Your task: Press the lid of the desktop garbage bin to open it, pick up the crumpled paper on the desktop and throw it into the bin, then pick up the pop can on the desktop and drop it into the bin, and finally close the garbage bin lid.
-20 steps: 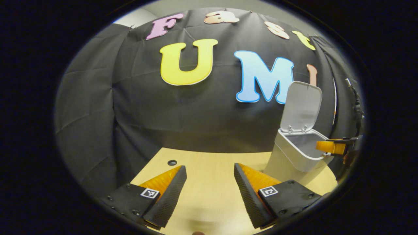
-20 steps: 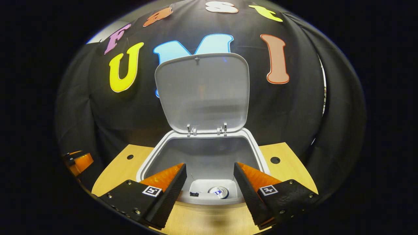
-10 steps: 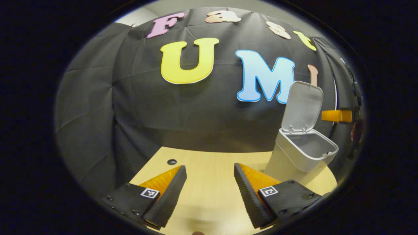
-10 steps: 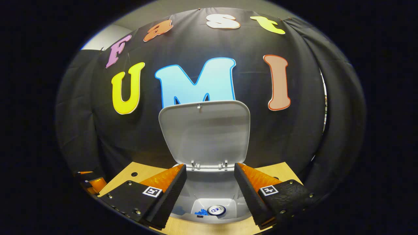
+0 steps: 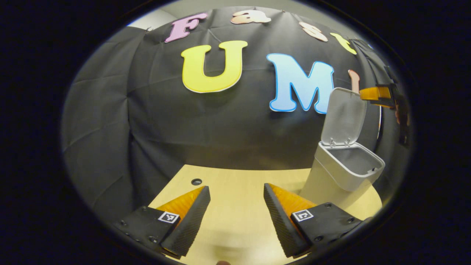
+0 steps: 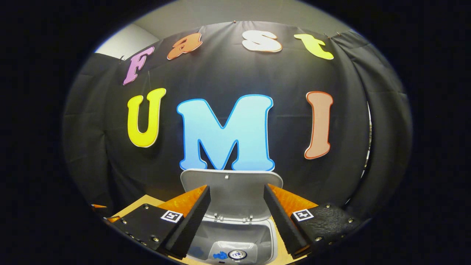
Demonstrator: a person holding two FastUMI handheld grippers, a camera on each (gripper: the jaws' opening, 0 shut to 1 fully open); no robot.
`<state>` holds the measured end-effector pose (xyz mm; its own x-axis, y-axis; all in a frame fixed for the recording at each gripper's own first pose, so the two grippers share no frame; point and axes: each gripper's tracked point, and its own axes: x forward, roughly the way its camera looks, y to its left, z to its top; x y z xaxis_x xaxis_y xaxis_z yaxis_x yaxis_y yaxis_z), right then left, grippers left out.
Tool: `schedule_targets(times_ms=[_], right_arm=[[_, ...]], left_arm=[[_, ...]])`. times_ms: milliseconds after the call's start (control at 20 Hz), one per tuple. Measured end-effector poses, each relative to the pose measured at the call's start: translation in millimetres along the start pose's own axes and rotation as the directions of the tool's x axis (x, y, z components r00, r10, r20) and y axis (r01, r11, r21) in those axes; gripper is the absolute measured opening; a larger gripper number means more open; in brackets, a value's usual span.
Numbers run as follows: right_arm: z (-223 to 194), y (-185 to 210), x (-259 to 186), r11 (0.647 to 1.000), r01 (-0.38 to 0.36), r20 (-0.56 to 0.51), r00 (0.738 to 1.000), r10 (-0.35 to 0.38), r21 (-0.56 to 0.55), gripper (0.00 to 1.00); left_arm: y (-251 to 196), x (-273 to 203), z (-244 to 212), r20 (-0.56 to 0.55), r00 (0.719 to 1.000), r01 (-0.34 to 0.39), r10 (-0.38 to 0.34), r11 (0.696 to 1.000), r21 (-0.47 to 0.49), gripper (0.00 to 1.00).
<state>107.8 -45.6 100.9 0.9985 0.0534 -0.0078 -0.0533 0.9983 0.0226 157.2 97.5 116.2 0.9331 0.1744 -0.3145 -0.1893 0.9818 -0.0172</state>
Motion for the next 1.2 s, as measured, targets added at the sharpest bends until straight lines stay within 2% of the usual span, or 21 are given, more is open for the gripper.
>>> schedule_targets(times_ms=[450, 500, 600, 1200], right_arm=[[42.3, 0.9, 27.3, 1.000, 0.002, 0.078, 0.997, -0.003, 0.015, 0.93], [43.8, 1.4, 30.7, 1.000, 0.001, 0.081, 0.997, -0.003, 0.017, 0.89], [42.7, 2.3, 38.6, 1.000, 0.008, 0.073, 0.997, -0.009, 0.020, 0.93], [20.2, 15.2, 65.9, 1.000, 0.008, 0.013, 1.000, -0.009, 0.024, 0.93]], left_arm=[[12.3, -1.2, -3.7, -0.006, 1.000, -0.030, 0.030, 1.000, -0.008, 0.96], [14.1, -1.5, -4.2, -0.008, 0.999, -0.034, 0.034, 0.999, -0.010, 0.96], [16.9, -1.5, -5.1, -0.011, 0.999, -0.041, 0.041, 0.999, -0.012, 0.96], [27.6, -2.7, -11.1, -0.026, 0.998, -0.063, 0.062, 0.998, -0.021, 0.96]])
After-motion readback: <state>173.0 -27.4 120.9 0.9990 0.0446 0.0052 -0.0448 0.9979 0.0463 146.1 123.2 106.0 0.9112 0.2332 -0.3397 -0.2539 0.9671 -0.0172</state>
